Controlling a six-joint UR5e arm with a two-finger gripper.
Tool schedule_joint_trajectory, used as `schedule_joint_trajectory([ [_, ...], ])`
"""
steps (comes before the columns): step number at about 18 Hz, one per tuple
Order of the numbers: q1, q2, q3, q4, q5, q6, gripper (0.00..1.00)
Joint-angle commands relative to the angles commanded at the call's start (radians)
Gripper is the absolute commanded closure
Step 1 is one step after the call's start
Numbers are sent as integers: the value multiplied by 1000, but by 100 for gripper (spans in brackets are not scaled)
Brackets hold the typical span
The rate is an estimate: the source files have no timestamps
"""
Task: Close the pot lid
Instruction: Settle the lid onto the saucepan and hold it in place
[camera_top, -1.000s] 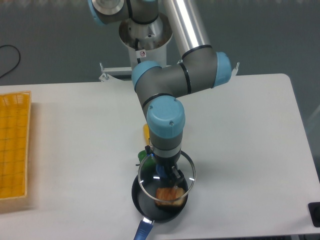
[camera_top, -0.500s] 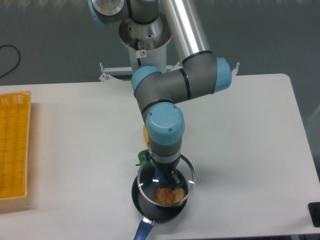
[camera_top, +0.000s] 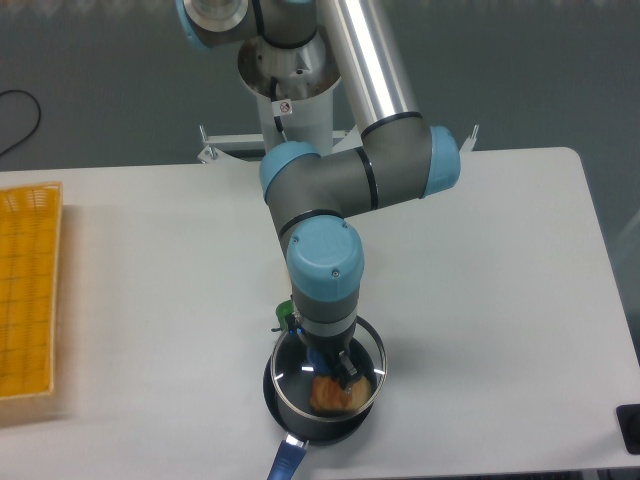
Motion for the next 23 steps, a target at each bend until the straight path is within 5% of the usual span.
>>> schedule_joint_trajectory([
  [23, -20, -45, 35, 2, 5, -37, 52],
])
